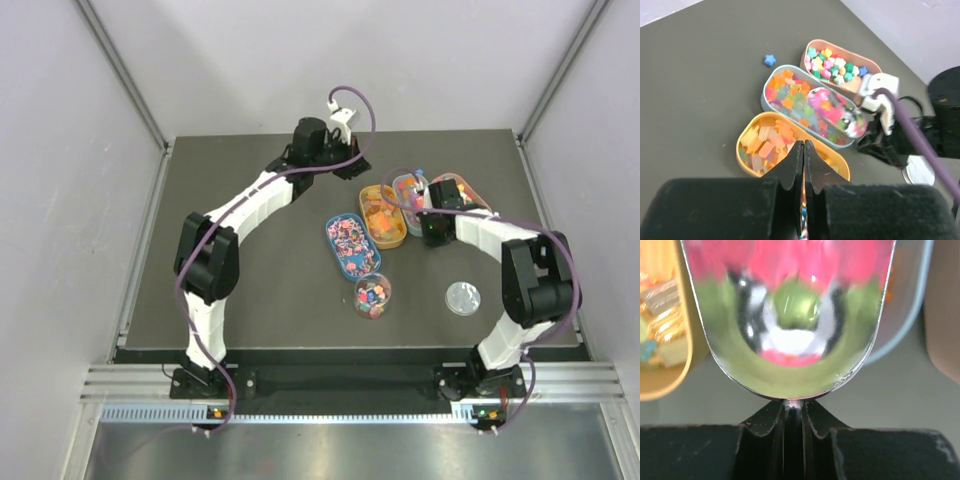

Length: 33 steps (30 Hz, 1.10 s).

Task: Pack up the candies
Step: Scoop the fake candies from the storage box, then place the fake candies in the packing bottle.

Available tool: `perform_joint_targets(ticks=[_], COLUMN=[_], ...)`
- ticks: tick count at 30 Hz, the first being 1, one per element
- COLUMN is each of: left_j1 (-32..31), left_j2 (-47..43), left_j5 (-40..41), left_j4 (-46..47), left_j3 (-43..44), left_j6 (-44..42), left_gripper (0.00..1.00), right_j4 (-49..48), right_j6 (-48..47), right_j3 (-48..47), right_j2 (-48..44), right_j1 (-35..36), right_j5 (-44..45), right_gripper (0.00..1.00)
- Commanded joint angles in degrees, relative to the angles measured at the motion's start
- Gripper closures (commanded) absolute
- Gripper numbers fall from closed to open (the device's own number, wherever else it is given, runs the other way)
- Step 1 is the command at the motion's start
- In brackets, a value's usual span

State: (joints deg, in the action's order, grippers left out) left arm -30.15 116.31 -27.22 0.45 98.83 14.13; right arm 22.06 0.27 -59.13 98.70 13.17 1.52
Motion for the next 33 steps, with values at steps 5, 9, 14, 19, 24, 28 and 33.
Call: perform_joint_targets(ticks=[5,9,14,19,24,28,33], left_j1=[1.14,3.34,6.42,7.83,8.88,9.58,10.11], left_j2=[-9.96,-12.33,-15.41,-19.62,-23.49,-25.78,-27.36], left_j5=[3.58,4.28,4.98,6.57,8.58,9.91,10.44], left_j4=[-7.30,-10.38,-11.87,-11.26,-10.65,-8.62,-7.22], left_j3=[0.23,-1.96,-4.51,-8.64,-15.06,-20.77,-24.99], left_j6=[-6.30,-8.76,-11.05,-12.46,-13.17,-13.34,-12.90], left_gripper=[0.97,0.97,0.97,0.97,0.97,0.97,0.97], right_j4=[3.65,14.21,25.64,33.37,39.27,43.14,48.06], right_j6=[-12.12,-25.11,-35.76,-48.16,-57.38,-61.00,-58.99], right_j3=[-0.01,-0.46,1.47,4.46,3.94,3.41,2.80], right_j2=[-18.77,-25.73,-30.39,-35.31,-38.66,-42.26,-43.41], right_j1=[0.80,0.81,0.89,1.86,3.79,8.26,15.21], right_j5=[-1.15,-8.10,-12.15,-9.79,-7.50,-5.13,-2.49], right_gripper=[1.00,1.00,1.00,1.00,1.00,1.00,1.00])
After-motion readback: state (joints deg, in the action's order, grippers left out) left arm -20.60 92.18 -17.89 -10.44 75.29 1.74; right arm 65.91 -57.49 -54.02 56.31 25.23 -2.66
